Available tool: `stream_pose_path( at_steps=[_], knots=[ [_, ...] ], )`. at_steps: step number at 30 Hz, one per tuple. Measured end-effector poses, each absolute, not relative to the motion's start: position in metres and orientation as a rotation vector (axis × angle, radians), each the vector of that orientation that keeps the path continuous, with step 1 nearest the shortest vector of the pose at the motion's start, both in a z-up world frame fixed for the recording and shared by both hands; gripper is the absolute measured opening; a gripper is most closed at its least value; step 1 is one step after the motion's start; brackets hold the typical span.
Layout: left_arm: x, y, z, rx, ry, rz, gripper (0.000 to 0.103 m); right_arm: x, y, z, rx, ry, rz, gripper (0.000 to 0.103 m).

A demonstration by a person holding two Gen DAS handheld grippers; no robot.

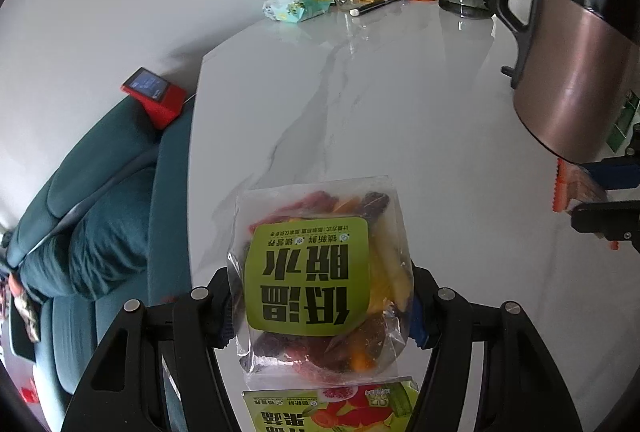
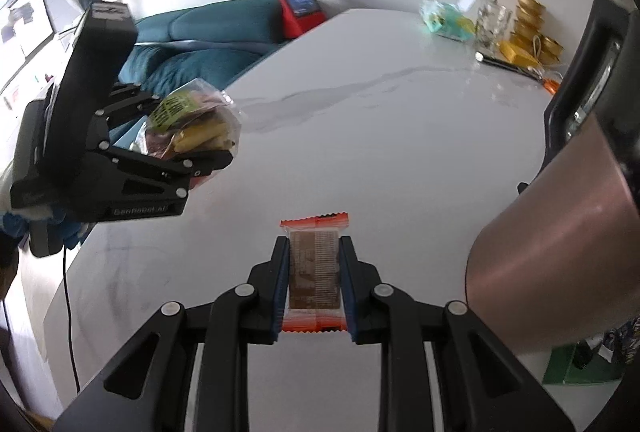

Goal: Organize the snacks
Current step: 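Carry the dried-fruit bag and orange-wrapped bar over the green tray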

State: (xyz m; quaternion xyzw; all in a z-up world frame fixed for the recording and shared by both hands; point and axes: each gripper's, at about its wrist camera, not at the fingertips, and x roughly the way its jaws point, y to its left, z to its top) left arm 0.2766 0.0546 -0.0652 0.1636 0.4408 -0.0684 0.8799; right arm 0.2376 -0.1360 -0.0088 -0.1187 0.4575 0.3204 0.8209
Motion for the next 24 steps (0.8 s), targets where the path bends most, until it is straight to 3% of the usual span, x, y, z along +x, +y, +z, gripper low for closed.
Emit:
stream_pose_path(
  at_steps=[13,24],
  knots=[
    [0.192,0.0,-0.051,0.359,0.979,-0.157,0.058,0.156,-0.21,0.001,-0.347,0.999,0.761,0.0],
    [0.151,-0.118,-0.052,0.382,0.997,-0.296,0.058,0.116,-0.339,0.009,-0.362,1.034,0.656,0.0]
  ],
)
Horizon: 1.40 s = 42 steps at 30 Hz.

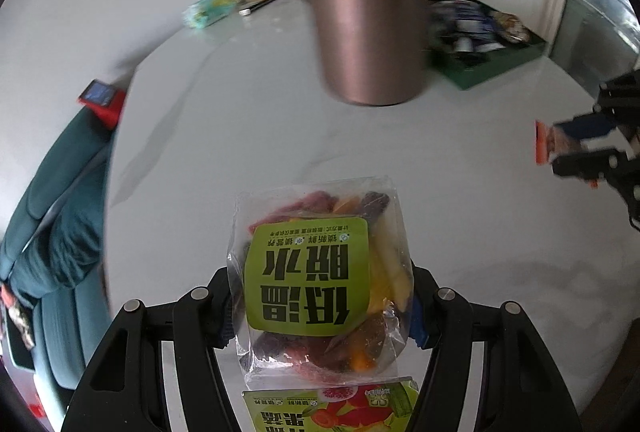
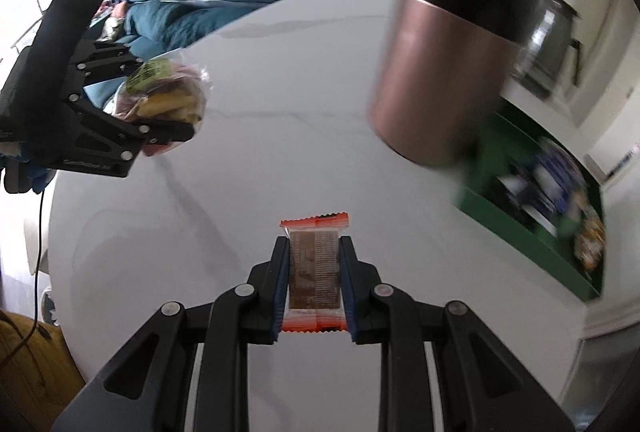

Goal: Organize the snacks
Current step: 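Carry the dried-fruit bag and orange-wrapped bar over the green tray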

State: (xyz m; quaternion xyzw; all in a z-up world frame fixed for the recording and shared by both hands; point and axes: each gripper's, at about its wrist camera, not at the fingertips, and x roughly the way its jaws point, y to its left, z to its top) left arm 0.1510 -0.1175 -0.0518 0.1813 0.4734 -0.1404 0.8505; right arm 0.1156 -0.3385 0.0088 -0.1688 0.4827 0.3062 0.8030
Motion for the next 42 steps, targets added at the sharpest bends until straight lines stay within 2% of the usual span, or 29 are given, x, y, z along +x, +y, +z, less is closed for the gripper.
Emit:
stream_pose_path(
  at_steps=[12,23,29,36,42],
  knots=[
    [0.156,-0.276,-0.033,0.399,0.942,-0.451,0.058,0.14,-0.504,0.035,-0.29,0.992,0.421,0.0],
    [0.236,-0.39,0.016,0.384,0.844,-0.428,0.058,0.241,-0.568,0.054,-0.203,0.896,0.309,0.0],
    [0.314,-0.409,0.016,0.272,0.861,-0.277,0.058,0.305,-0.58,0.047,-0.171,0.873,0.268,0.0],
    [0.393,-0.414,-0.024,0.22,0.922,-0.084,0.058,0.375,-0.589,0.012,-0.117,0.896,0.253,0.0],
    [0.422,-0.405,-0.055,0.212,0.969,0.044,0.058,0.412,-0.577,-0.025,-0.088,0.94,0.273,0.0]
  ],
)
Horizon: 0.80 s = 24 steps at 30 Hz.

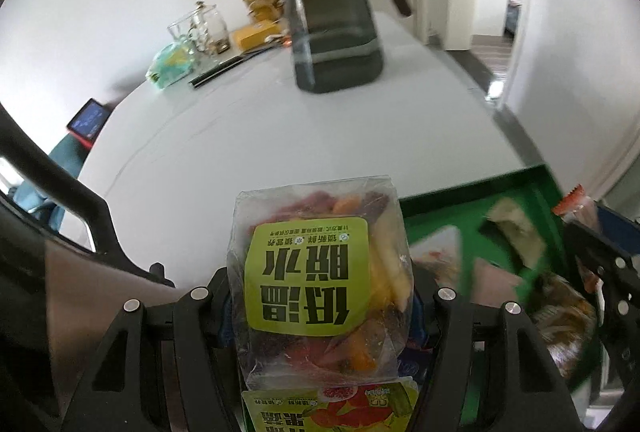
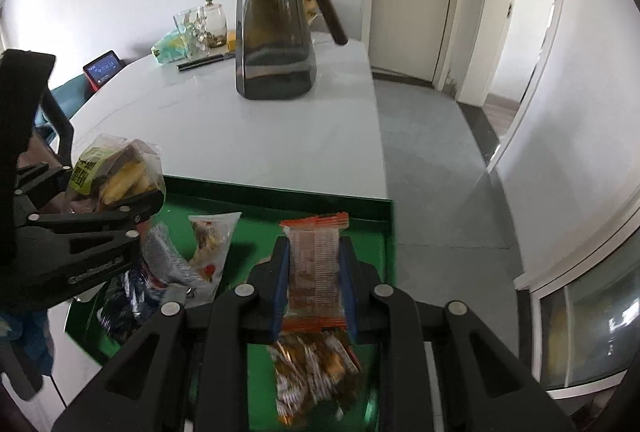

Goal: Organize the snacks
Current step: 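Carry the dried-fruit bag and orange-wrapped bar over the green tray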

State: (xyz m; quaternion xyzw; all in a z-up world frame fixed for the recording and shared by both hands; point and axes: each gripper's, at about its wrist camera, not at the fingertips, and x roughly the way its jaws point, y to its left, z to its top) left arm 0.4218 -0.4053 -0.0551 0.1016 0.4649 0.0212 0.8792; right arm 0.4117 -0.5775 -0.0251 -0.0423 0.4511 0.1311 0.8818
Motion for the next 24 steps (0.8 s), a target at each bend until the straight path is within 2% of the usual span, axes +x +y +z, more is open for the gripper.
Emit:
stream_pose_path(
  at_steps=[7,10,24],
  knots=[
    [0.438,-0.394,-0.081,0.202,1.005,0.092,0.058,0.437,-0.561,-0.064,-0.075,0.996,0.274,0.0],
    [0.441,-0.395,-0.086,0.222,1.074,0.092,0.059,0.439,-0.556,-0.076,-0.084,1.011,0.281,0.0],
    [0.439,-0.396,-0.098,0.218,1.083,0.086,0.064,0.437,-0.552,-0.077,-0.082,1.0,0.29,0.0]
  ],
)
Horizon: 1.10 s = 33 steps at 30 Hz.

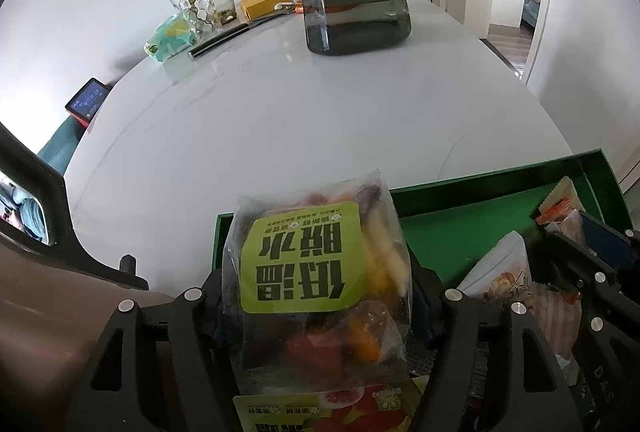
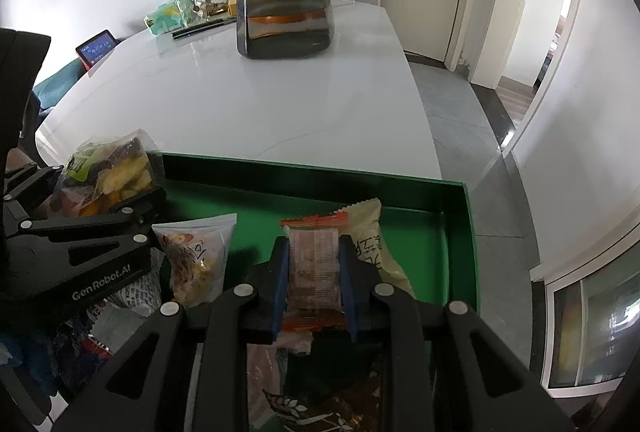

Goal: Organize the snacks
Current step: 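Carry the dried-fruit bag and orange-wrapped bar over the green tray, then open the right gripper to drop the orange bar while the left releases the dried-fruit bag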

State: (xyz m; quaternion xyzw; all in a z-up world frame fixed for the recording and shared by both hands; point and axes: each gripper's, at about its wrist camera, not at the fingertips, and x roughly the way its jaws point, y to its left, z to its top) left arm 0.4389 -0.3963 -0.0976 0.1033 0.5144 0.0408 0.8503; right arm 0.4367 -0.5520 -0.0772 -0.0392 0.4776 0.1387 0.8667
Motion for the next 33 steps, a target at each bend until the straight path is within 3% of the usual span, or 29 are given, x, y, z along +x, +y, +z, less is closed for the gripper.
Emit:
stream_pose_path(
  at_steps=[29,30,32,33],
  knots=[
    [0.432,-0.401,-0.089,0.25,1.039,0.101,0.066,0.428,-0.553,-0.071,-0.079,0.978,0.283,0.0],
    [0.432,-0.401,-0.086,0.253,1.031,0.101,0.067,0.427,-0.554,-0.068,-0.076,0.971,0.282,0.005],
    [0.429,-0.402,-0.08,0.257,1.011,0.1,0.073,0.424,-0.556,-0.062,-0.072,0.956,0.282,0.028],
    [0.428,-0.403,-0.077,0.257,1.002,0.099,0.073,0.423,-0.556,-0.06,-0.071,0.95,0.282,0.029]
  ],
)
